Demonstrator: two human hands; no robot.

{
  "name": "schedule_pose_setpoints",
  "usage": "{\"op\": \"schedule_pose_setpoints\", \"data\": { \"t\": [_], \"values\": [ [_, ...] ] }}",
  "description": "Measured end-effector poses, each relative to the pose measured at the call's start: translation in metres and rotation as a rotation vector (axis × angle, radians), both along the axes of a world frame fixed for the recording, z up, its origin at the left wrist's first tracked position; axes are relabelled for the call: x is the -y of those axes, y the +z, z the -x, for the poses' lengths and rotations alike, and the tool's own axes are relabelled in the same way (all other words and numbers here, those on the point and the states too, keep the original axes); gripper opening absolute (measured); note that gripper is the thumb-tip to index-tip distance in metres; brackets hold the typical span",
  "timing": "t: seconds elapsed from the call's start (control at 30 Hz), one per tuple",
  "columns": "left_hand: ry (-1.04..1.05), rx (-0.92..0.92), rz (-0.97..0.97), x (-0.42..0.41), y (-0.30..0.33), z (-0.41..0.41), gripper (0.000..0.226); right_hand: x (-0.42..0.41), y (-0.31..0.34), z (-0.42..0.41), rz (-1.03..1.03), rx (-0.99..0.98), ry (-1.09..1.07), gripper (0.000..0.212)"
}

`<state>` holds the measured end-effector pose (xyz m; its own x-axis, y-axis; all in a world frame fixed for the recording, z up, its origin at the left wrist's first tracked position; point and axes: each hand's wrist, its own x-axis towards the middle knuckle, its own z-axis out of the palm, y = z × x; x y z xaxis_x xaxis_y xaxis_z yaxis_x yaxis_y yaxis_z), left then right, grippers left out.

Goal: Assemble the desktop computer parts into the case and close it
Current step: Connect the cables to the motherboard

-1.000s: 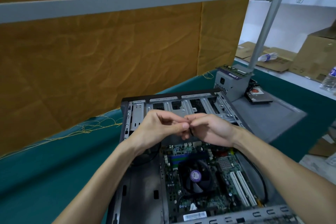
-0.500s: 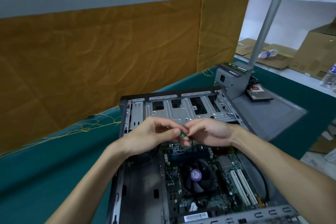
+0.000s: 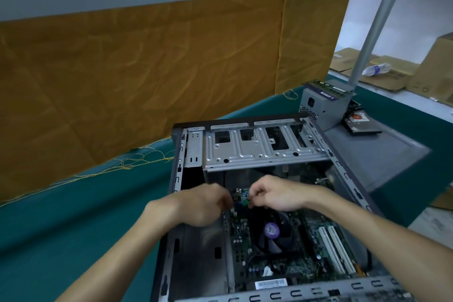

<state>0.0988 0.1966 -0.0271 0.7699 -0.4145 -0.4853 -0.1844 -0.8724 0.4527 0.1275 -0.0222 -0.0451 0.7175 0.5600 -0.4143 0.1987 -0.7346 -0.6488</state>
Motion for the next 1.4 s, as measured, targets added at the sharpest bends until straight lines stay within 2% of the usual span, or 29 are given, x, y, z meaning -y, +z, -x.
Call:
{"op": "schedule_pose_setpoints", "data": {
  "t": [0.03, 0.1, 0.2, 0.3, 0.33, 0.47, 0.53, 0.6, 0.67, 0.77, 0.83, 0.93, 1.07, 1.2, 1.3, 1.4],
  "values": [
    [-0.031, -0.025, -0.153, 0.003, -0.003, -0.001, 0.041, -0.001, -0.002, 0.000, -0.017, 0.030, -0.042, 0.014],
    [-0.064, -0.077, -0.321, 0.011, -0.008, -0.003, 0.046, -0.001, -0.002, -0.002, -0.055, 0.052, -0.108, 0.014],
    [-0.133, -0.076, -0.441, 0.019, -0.011, -0.009, 0.054, -0.001, -0.005, -0.004, -0.031, 0.075, -0.111, 0.016],
    [-0.111, -0.010, -0.478, 0.020, -0.007, -0.013, 0.067, -0.001, -0.011, -0.004, 0.023, 0.090, -0.089, 0.015],
    [-0.085, 0.023, -0.470, 0.018, -0.003, -0.012, 0.062, -0.001, -0.011, -0.004, 0.028, 0.091, -0.079, 0.015],
    [-0.013, 0.267, -0.366, 0.014, 0.013, 0.016, 0.015, 0.001, -0.013, -0.005, 0.056, 0.096, -0.041, 0.015],
    [-0.038, 0.385, -0.202, 0.015, 0.016, 0.038, 0.014, 0.000, -0.013, -0.005, 0.083, 0.144, -0.019, 0.014],
    [-0.088, 0.380, -0.035, 0.018, 0.022, 0.049, 0.017, -0.001, -0.014, -0.002, 0.104, 0.161, -0.002, 0.009],
    [-0.046, 0.379, 0.116, 0.017, 0.030, 0.045, 0.012, -0.003, -0.014, -0.001, 0.104, 0.171, 0.015, 0.005],
    [0.023, 0.568, 0.266, 0.008, 0.043, 0.028, 0.021, -0.008, -0.015, -0.003, 0.059, 0.201, 0.012, 0.011],
    [0.075, 0.630, 0.301, 0.002, 0.043, 0.020, 0.026, -0.013, -0.018, -0.007, 0.059, 0.205, 0.025, 0.009],
    [0.170, 0.601, 0.307, -0.007, 0.034, 0.009, 0.026, -0.020, -0.025, -0.013, 0.066, 0.216, 0.012, 0.011],
    [0.173, 0.646, 0.237, -0.018, 0.021, -0.006, 0.014, -0.031, -0.033, -0.016, 0.090, 0.230, -0.042, 0.010],
    [0.191, 0.740, 0.190, -0.020, 0.007, -0.015, 0.030, -0.035, -0.038, -0.016, 0.085, 0.228, -0.078, 0.014],
    [0.221, 0.798, 0.145, -0.020, 0.004, -0.021, 0.032, -0.039, -0.042, -0.019, 0.100, 0.212, -0.081, 0.016],
    [0.284, 0.851, 0.200, -0.026, 0.004, -0.025, 0.032, -0.042, -0.045, -0.022, 0.120, 0.212, -0.092, 0.018]
  ]
}}
